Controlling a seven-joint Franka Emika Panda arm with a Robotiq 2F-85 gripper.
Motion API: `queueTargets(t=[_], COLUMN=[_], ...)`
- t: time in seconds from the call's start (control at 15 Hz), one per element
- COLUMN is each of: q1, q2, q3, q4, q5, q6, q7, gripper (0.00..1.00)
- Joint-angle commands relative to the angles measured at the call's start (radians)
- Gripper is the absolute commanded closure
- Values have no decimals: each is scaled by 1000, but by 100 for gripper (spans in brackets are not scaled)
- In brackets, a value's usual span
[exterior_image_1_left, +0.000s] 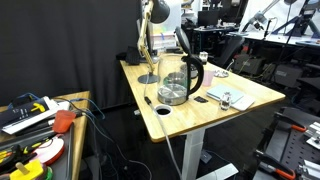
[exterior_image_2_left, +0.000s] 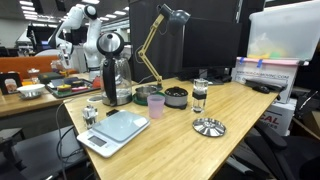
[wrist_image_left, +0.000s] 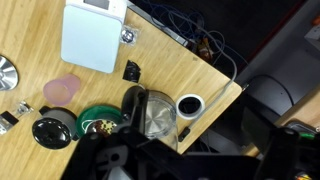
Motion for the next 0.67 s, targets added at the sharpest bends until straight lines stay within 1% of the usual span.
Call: queueTargets(t=[0.0,0.27,0.47,0.6], q1=[37,82,110,152], q2=[82,207,304,371], q3=[58,111,122,98], q4=[23,34,61,99], q5=[19,6,25,109], q6=[79,187,238,193], q7=[26,22,-6,-118], gripper=[0,0,0,0])
